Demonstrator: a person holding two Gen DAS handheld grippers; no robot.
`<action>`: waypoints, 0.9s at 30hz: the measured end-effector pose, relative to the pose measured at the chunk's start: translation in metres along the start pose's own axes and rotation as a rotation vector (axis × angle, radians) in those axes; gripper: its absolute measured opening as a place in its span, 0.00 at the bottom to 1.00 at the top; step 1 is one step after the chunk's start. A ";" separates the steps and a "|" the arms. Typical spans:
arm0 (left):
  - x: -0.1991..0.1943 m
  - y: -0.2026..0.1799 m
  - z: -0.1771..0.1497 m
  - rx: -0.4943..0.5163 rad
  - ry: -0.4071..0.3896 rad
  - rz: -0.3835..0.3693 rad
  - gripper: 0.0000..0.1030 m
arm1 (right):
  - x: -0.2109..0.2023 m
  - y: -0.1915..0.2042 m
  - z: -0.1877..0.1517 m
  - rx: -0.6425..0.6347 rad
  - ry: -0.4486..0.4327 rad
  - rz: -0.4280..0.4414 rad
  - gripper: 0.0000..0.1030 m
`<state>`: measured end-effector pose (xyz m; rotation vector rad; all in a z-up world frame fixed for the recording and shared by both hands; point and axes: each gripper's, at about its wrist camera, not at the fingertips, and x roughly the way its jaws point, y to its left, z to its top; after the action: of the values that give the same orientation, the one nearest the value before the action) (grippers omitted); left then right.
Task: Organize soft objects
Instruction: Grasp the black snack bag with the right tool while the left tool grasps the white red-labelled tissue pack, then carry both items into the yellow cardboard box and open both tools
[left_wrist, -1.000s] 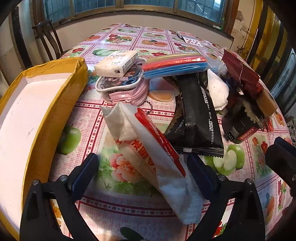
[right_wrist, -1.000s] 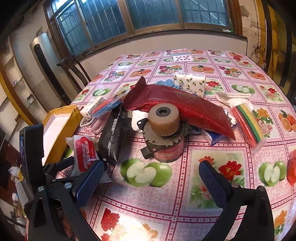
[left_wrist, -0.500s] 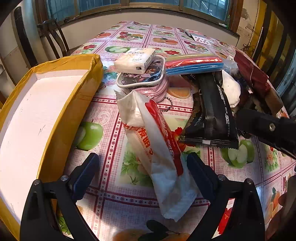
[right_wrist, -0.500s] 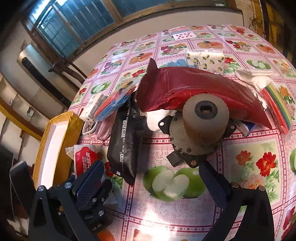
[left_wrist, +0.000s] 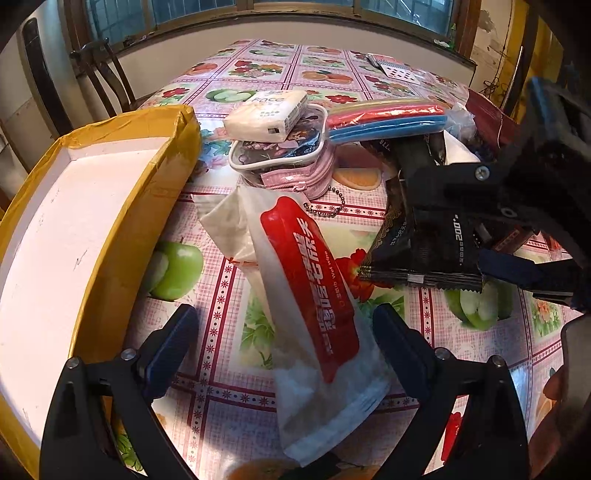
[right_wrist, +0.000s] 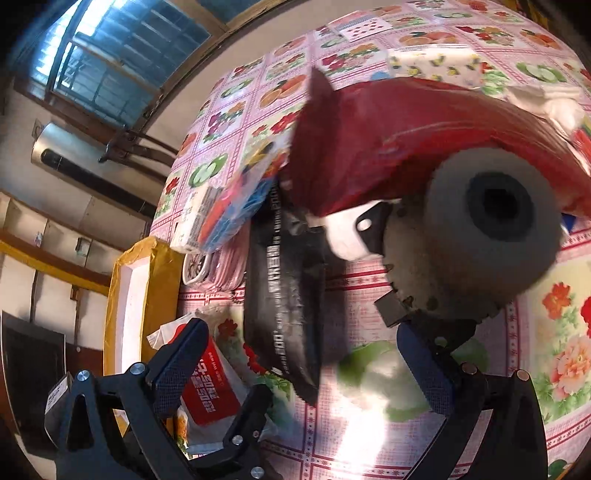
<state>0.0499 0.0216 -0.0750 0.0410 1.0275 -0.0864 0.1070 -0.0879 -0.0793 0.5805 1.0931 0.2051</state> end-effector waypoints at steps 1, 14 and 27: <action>0.000 0.000 0.000 0.001 -0.001 0.001 0.94 | 0.002 0.003 0.000 -0.008 -0.002 0.001 0.96; -0.008 0.005 0.002 -0.008 -0.020 -0.013 0.47 | -0.002 0.008 -0.010 -0.058 -0.016 0.087 0.28; -0.042 0.014 -0.011 -0.021 -0.053 -0.155 0.41 | -0.078 0.011 -0.033 -0.154 -0.159 0.093 0.28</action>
<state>0.0203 0.0380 -0.0446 -0.0594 0.9778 -0.2165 0.0435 -0.1011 -0.0240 0.5009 0.8888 0.3157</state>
